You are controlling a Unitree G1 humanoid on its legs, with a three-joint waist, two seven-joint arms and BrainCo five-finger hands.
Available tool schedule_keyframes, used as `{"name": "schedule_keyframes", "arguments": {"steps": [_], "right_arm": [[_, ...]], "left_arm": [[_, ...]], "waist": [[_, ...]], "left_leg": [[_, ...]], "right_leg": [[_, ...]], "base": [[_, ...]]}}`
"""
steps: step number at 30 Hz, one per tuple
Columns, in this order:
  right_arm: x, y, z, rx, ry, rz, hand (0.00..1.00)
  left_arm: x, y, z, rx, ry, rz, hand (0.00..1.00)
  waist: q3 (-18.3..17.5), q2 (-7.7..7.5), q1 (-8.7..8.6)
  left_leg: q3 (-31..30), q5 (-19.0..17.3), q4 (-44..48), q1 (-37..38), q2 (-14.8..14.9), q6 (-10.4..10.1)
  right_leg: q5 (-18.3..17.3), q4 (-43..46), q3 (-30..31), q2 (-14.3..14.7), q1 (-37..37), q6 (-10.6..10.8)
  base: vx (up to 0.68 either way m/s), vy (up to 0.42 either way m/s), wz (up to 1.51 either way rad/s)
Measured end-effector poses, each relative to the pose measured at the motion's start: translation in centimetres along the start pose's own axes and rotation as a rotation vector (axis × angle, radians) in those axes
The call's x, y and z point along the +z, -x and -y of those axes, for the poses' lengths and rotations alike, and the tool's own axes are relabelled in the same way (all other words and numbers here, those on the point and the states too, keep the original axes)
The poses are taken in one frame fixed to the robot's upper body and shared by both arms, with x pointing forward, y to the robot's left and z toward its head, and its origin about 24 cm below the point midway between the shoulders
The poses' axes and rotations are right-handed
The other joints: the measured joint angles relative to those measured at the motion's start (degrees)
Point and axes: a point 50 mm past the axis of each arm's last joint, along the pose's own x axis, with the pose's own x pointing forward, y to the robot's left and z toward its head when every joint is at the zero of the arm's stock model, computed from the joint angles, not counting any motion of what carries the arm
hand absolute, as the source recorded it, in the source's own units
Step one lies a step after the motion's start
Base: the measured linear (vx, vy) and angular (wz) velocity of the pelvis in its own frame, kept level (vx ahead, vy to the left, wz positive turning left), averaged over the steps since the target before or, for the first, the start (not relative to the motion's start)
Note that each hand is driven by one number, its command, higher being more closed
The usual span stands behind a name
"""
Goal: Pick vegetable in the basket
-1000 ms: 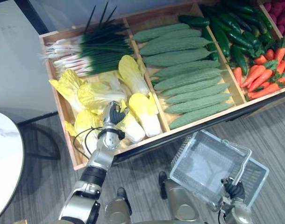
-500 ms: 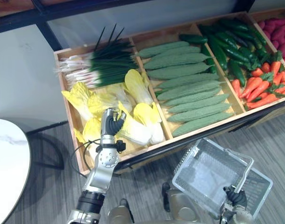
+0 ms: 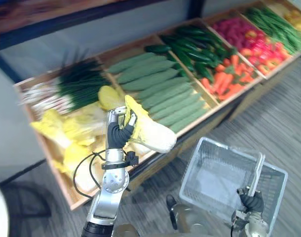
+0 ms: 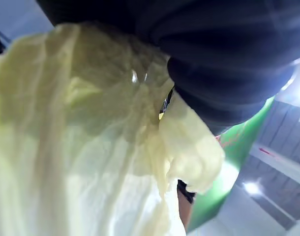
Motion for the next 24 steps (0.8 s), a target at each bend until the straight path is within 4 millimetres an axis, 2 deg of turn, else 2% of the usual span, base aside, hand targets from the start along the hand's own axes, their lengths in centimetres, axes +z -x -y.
{"name": "schedule_keyframes", "arguments": {"steps": [1,2,3,4,5,6,7,8,9,10,11,13,15,16,17,18,19,20,22,24], "right_arm": [[0.6,-0.7,-0.7,0.019,-0.005,0.028,1.00],[1.0,-1.1,-1.1,0.031,-0.007,0.043,1.00],[1.7,-2.2,-2.1,0.063,-0.004,0.074,1.00],[2.4,-3.2,-3.3,0.106,0.007,0.103,1.00],[2.8,-3.7,-3.9,0.129,0.018,0.120,1.00],[3.7,-4.4,-4.5,0.156,0.034,0.152,1.00],[4.3,-4.9,-5.4,0.199,0.048,0.176,1.00],[4.6,-5.0,-5.9,0.221,0.052,0.186,1.00],[5.0,-5.0,-6.7,0.257,0.065,0.204,1.00],[5.2,-5.0,-7.0,0.277,0.072,0.212,1.00],[5.9,-4.8,-8.7,0.346,0.080,0.242,1.00],[6.4,-4.7,-9.7,0.394,0.083,0.263,1.00],[6.9,-4.4,-11.0,0.461,0.083,0.287,1.00],[7.1,-4.3,-11.4,0.476,0.080,0.294,1.00],[7.2,-4.3,-11.5,0.482,0.075,0.296,1.00],[7.1,-4.1,-11.9,0.505,0.082,0.298,1.00],[7.0,-3.9,-12.1,0.525,0.087,0.293,1.00],[6.8,-3.8,-12.1,0.527,0.083,0.286,1.00],[6.5,-3.4,-12.5,0.575,0.069,0.271,1.00],[6.2,-3.1,-12.8,0.610,0.062,0.257,1.00]], "left_arm": [[-0.3,0.0,0.1,-0.002,0.019,-0.012,1.00],[-0.6,0.0,0.1,0.000,0.027,-0.022,1.00],[-1.0,-0.1,0.1,0.002,0.046,-0.043,1.00],[-1.5,-0.1,0.2,-0.004,0.058,-0.069,1.00],[-1.9,-0.1,0.5,-0.016,0.060,-0.086,1.00],[-2.6,-0.4,1.6,-0.052,0.073,-0.112,1.00],[-2.9,-0.6,2.3,-0.084,0.088,-0.121,1.00],[-2.9,-0.6,2.5,-0.096,0.096,-0.121,1.00],[-2.9,-0.7,3.1,-0.128,0.101,-0.123,1.00],[-3.1,-0.6,3.3,-0.139,0.100,-0.128,1.00],[-3.4,-0.2,4.1,-0.182,0.099,-0.142,1.00],[-3.5,0.2,4.7,-0.211,0.105,-0.153,1.00],[-3.7,0.9,5.9,-0.266,0.112,-0.176,1.00],[-3.7,1.1,6.3,-0.284,0.120,-0.183,1.00],[-3.7,1.2,6.6,-0.291,0.128,-0.186,1.00],[-3.6,1.3,6.9,-0.299,0.135,-0.188,1.00],[-3.6,1.4,7.2,-0.311,0.139,-0.191,1.00],[-3.7,1.6,7.5,-0.326,0.138,-0.198,1.00],[-3.8,1.6,7.9,-0.344,0.138,-0.199,1.00],[-3.8,1.6,7.9,-0.351,0.133,-0.196,1.00]], "waist": [[-0.2,-0.02,-0.94],[-0.4,0.19,-1.04],[-0.5,0.07,-0.63],[-0.5,-0.14,-0.01],[-0.5,0.09,-0.10],[-0.6,1.52,-0.45],[-0.7,2.15,-1.24],[-0.7,2.15,-1.28],[-0.7,2.16,-1.24],[-0.7,2.15,-1.20],[-0.7,2.15,-1.06],[-0.7,2.10,-0.61],[-0.6,2.11,1.13],[-0.6,2.13,1.84],[-0.6,2.18,2.06],[-0.8,2.84,2.03],[-1.0,3.96,1.95],[-1.2,3.57,1.56],[-1.9,2.19,1.32],[-2.0,2.14,1.55]], "left_leg": [[2.5,-0.1,-0.4,1.4,-0.3,0.2],[3.6,-0.1,-1.2,2.0,-0.3,0.2],[7.1,0.1,-3.0,4.1,-1.1,0.0],[9.9,0.1,-3.7,6.2,-1.7,-0.2],[10.7,0.2,-3.6,6.8,-1.6,-0.1],[11.7,0.3,-3.3,8.0,-0.8,-0.2],[11.6,1.3,-0.2,8.8,0.9,1.0],[11.2,2.3,2.9,8.8,2.3,2.3],[8.9,5.9,10.7,8.1,5.2,5.7],[6.3,8.8,14.9,7.2,6.6,7.3],[-8.6,4.5,23.3,0.1,4.7,5.7],[-17.7,2.1,24.2,-4.4,1.2,4.3],[-28.0,-0.5,20.5,-9.8,-4.4,3.6],[-32.8,-0.5,16.1,-12.3,-7.1,3.2],[-35.2,-0.3,13.3,-13.2,-8.1,2.9],[-39.2,3.7,4.1,-13.5,-9.4,1.0],[-39.8,8.9,-1.2,-13.5,-9.2,3.2],[-39.3,8.9,-2.5,-12.7,-9.8,3.1],[-37.5,11.0,-8.8,-9.8,-12.5,4.9],[-36.2,12.3,-12.0,-8.5,-14.1,6.0]], "right_leg": [[-1.0,1.6,-10.9,-4.1,0.4,-3.6],[-1.8,2.8,-16.2,-6.0,0.9,-4.7],[-2.3,5.5,-25.3,-9.6,1.8,-5.6],[-0.2,6.5,-27.7,-10.2,1.2,-4.8],[-0.2,6.6,-25.2,-8.9,0.3,-4.8],[-0.5,6.1,-22.4,-6.2,-0.2,-4.9],[-0.6,5.2,-19.9,-3.4,0.0,-5.1],[-0.6,4.4,-18.4,-1.8,0.4,-5.2],[-0.2,1.8,-15.6,1.0,2.3,-5.4],[0.3,-0.3,-14.2,2.4,3.8,-5.6],[1.5,-6.1,-9.9,4.9,7.9,-6.3],[2.5,-8.6,-7.0,5.5,10.0,-5.8],[3.8,-10.5,-2.1,5.2,13.1,-4.3],[4.2,-11.4,0.1,4.8,14.5,-3.6],[4.4,-11.9,0.7,4.7,15.1,-3.3],[4.6,-12.5,2.5,5.0,16.2,-2.1],[4.3,-13.0,4.3,6.4,17.0,-0.5],[4.8,-13.8,5.5,5.8,17.4,0.4],[5.9,-16.5,7.0,3.0,17.6,2.1],[6.8,-18.4,8.2,1.8,17.7,3.1]], "base": [[0.10,-0.019,-1.25],[0.13,-0.059,-1.48],[0.16,-0.127,-1.92],[0.17,-0.146,-2.04],[0.17,-0.158,-1.94],[0.26,-0.171,-1.63],[0.28,-0.164,-1.55],[0.28,-0.133,-1.51],[0.25,-0.104,-1.20],[0.33,-0.064,-1.67],[0.32,-0.016,-1.32],[0.21,0.072,-1.17],[0.24,0.161,-1.18],[0.20,0.179,-0.89],[0.13,0.162,-0.93],[0.14,0.228,-0.79],[0.15,0.241,-0.67],[0.17,0.285,-0.40],[0.12,0.203,-0.15],[0.09,0.163,-0.18]]}}
